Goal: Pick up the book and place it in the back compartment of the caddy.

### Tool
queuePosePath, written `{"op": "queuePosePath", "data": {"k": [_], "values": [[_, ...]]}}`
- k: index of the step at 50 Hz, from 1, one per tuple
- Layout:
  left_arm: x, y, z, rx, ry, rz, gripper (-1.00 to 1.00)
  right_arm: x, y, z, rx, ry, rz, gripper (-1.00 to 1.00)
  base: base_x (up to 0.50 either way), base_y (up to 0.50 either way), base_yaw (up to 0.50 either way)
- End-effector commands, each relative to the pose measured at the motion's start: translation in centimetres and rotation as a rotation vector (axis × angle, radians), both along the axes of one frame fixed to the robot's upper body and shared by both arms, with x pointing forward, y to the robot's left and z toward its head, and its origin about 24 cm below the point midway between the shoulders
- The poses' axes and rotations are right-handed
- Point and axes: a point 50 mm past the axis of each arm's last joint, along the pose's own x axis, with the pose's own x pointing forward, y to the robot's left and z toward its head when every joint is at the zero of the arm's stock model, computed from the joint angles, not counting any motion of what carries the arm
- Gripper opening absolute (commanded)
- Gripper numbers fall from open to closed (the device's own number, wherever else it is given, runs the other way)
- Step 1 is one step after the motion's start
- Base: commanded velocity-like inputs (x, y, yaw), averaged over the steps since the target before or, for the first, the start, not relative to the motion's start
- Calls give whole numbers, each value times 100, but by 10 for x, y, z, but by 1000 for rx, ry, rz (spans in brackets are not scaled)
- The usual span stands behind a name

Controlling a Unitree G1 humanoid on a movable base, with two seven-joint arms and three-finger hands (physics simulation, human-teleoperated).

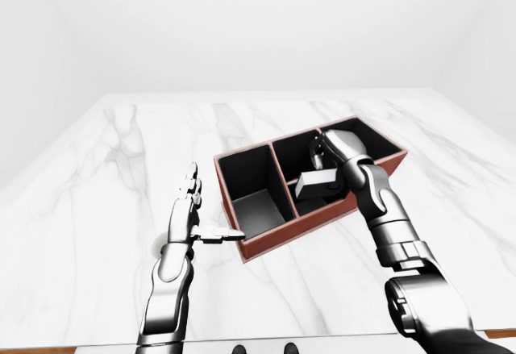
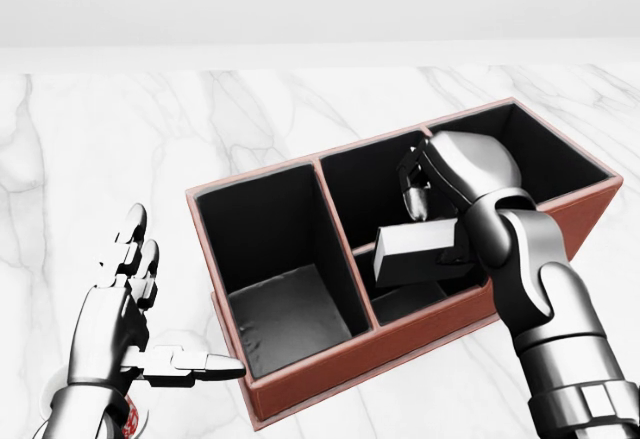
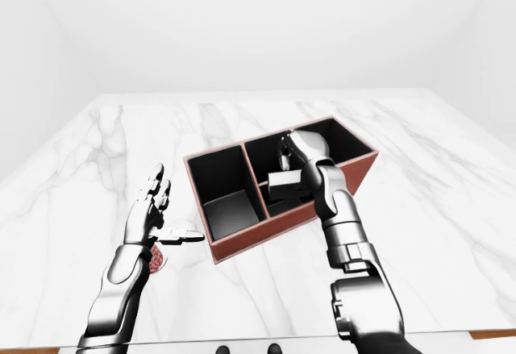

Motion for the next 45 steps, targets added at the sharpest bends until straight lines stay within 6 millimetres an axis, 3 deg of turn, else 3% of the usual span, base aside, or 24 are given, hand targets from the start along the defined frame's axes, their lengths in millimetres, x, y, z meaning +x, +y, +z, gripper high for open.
{"op": "queuePosePath", "data": {"k": [1, 45], "values": [[0, 0, 1, 1, -2, 0, 100, 3, -3, 2, -9, -40, -27, -100, 0, 0, 0], [0, 0, -3, 2, 11, 2, 100, 8, 1, -23, -44, -20, -58, -100, 0, 0, 0]]}}
